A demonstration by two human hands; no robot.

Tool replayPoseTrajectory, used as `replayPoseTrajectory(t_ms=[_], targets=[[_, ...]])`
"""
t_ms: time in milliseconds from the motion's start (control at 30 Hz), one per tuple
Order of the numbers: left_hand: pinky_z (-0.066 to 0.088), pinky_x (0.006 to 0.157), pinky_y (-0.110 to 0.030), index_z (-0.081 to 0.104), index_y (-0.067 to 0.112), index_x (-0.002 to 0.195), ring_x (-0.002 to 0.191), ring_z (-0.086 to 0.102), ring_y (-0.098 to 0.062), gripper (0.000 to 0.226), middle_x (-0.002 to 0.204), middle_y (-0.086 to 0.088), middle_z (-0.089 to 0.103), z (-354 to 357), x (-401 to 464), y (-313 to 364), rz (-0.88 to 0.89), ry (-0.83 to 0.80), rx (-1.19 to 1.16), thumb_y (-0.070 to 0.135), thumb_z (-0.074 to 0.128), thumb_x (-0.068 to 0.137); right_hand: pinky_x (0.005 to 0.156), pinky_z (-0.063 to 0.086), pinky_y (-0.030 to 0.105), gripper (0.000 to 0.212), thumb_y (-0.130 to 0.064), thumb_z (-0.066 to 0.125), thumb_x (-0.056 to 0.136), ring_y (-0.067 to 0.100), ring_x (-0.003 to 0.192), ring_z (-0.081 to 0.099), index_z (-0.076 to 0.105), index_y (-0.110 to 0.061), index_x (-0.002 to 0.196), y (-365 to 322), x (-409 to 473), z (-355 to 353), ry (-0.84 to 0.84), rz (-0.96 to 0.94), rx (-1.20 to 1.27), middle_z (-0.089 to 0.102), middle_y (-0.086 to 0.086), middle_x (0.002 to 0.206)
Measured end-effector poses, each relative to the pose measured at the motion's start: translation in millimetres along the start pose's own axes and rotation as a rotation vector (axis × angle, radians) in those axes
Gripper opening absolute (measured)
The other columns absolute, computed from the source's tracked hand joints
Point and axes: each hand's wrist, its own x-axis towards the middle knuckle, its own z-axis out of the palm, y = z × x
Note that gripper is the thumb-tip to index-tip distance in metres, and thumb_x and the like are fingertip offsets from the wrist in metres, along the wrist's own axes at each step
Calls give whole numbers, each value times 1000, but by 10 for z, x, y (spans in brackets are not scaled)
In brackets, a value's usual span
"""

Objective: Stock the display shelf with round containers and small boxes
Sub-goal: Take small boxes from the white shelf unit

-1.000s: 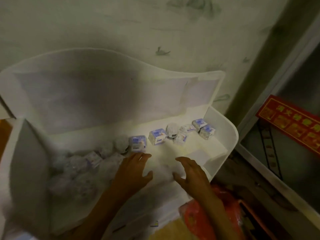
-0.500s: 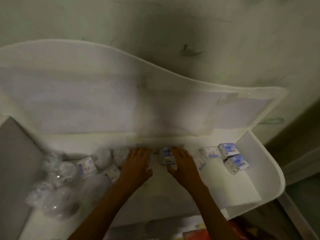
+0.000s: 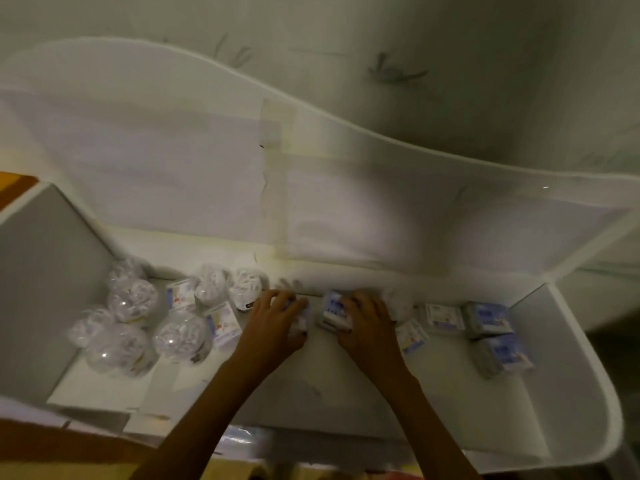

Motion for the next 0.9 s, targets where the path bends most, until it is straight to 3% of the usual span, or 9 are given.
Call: replayPoseTrajectory(t_ms=[167,433,633,767,900], targets=[[48,87,-44,56,22,126,111,45,-34,67,125,-12,50,95,-115,35,-113,0,-179,30,80,64,79,52,36,63,-26,68,77,26,111,51,43,-29,134,53,-78,24,-69,33,214,46,4,128],[41,88,-29,52,29,129,106,44,-20,70,116,0,48,3,-265,96,-187,5,-308,38,80,65,81,50,16,57,-29,76,78,8,100,53,51,-27,128,104,-214,-323,-30,44,506,47,-4,115],[42,83,-16,55,20,125,99,50,-8,69,113,3,53,-443,-529,338,-242,230,-468,52,71,67,69,52,13,54,-12,79,74,5,98,61,55,-18,123,2,-283,-699,43,64,796,55,0,115],[56,69,-21,60,19,117,99,60,-6,56,111,5,61,-804,-842,420,-331,408,-694,34,81,68,70,55,18,49,-18,78,76,10,100,63,54,-28,117,-197,-348,-754,8,73,875,59,0,117],[58,62,-27,62,23,112,94,64,-9,48,105,9,65,-1084,-1179,374,-404,480,-778,27,82,68,68,55,20,46,-29,75,75,8,100,63,54,-35,115,-565,-386,-779,-46,49,950,60,-8,116]])
